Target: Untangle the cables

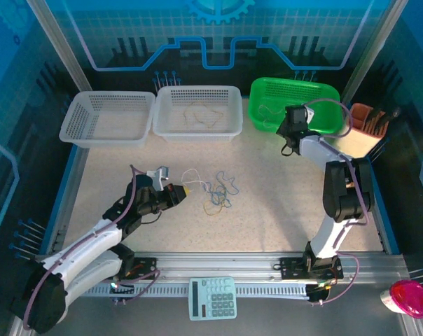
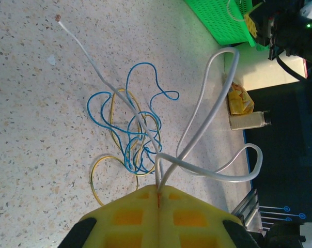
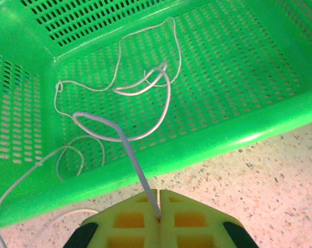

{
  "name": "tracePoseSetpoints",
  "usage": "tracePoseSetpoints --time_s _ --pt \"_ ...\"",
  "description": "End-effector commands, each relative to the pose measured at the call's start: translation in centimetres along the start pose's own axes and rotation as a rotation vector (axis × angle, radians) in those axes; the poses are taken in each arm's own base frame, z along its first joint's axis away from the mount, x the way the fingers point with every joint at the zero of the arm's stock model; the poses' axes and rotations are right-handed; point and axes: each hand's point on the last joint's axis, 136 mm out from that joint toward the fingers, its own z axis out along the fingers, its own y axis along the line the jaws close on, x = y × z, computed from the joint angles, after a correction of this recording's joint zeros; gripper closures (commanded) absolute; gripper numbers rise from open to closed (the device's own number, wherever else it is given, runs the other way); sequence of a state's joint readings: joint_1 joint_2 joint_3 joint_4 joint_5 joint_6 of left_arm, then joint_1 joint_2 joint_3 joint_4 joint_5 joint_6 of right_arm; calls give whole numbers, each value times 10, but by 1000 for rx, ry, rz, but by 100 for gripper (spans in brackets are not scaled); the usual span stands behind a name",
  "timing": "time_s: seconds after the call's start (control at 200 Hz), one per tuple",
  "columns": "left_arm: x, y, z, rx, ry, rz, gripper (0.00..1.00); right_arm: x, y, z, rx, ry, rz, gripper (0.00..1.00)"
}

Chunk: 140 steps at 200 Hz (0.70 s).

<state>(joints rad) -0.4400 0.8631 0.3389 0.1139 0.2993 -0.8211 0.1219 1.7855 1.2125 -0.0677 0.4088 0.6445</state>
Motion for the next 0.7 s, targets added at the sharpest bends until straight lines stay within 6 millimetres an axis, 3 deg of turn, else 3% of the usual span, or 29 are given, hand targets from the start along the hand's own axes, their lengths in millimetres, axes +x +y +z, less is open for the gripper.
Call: tracePoseSetpoints --time_s 0.0,0.225,0.34,0.515,0.605,0.63,0.695 --pt "-2 3 2 -1 -8 2 100 -34 17 -3 -70 -78 32 100" --pt "-3 4 4 -6 -4 5 100 -94 60 18 -170 -148 39 100" --pt "-3 6 6 -8 -6 -1 100 -106 67 43 -149 -122 60 100" --pt "-6 5 9 1 -11 -7 100 -84 66 90 -100 10 77 100" --pt "-7 4 10 9 -14 -11 100 -76 66 101 -95 58 81 100" --pt "-8 4 10 10 -15 -12 100 -63 63 113 -83 95 79 100" --pt "-8 3 11 14 -18 -14 100 -53 60 119 -75 140 91 100"
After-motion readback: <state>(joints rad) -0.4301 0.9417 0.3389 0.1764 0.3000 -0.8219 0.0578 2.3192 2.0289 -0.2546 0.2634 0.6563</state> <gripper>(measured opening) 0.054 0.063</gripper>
